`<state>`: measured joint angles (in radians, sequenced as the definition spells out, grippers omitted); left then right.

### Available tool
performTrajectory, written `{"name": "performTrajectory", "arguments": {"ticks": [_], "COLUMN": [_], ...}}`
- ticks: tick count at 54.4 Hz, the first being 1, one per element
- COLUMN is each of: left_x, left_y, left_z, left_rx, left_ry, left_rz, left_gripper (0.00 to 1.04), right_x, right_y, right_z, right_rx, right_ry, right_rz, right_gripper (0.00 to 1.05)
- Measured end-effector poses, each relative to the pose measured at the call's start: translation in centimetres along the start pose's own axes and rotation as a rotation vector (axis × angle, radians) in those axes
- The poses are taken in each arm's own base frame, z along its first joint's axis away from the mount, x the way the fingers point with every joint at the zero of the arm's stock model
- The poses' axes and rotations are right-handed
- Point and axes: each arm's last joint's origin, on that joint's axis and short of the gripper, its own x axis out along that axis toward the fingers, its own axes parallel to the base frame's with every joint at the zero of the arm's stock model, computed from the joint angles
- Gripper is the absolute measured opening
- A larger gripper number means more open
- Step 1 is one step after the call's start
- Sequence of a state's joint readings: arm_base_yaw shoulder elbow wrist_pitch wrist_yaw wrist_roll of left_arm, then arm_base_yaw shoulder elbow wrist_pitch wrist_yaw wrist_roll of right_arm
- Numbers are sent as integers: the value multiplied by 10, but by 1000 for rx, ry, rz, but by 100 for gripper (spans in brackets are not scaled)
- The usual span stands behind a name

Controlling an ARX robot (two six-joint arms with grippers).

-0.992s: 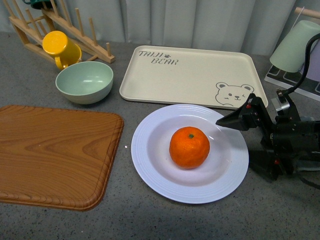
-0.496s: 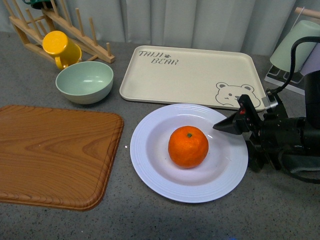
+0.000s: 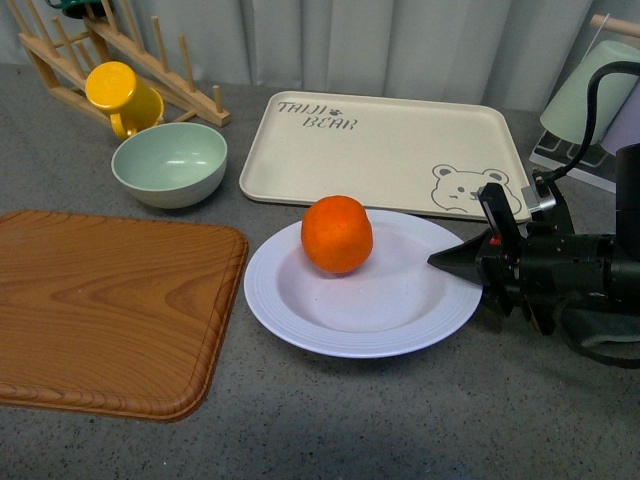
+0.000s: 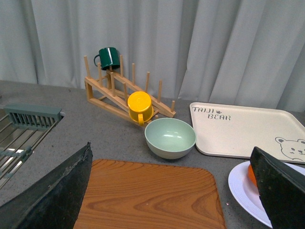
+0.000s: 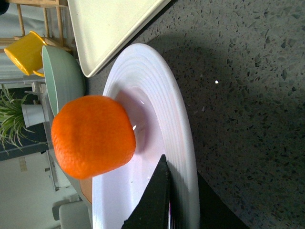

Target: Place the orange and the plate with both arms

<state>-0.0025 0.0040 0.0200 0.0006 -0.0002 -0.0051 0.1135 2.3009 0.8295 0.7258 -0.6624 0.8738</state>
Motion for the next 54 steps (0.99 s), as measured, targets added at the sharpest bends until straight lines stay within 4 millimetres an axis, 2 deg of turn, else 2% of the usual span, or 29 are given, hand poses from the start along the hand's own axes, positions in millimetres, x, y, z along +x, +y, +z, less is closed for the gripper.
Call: {"name": "performTrajectory", "arguments": {"ticks": [13,24,33,40,47,54], "left_x": [0,0,0,0,0,0], "left_y": [0,0,0,0,0,0], "left_z": [0,0,0,0,0,0], "left_rx": [0,0,0,0,0,0], "left_ry": [0,0,0,0,0,0], "left_rz": [0,0,0,0,0,0], "left_gripper": [98,98,98,98,98,98], "right_x": [-18,-48,-54,-44,-20,25], "right_y": [8,42,63,73,79,76], "right_z": [-2,14,36,59,87,113], "right_rx": [-51,-143,-181,-186,-162,-115], "right_ry": [-92,-243,-330,-371,-413,-396], "right_rz": [53,231,319,360,381,342], "right_gripper": [3,3,3,3,3,3]}}
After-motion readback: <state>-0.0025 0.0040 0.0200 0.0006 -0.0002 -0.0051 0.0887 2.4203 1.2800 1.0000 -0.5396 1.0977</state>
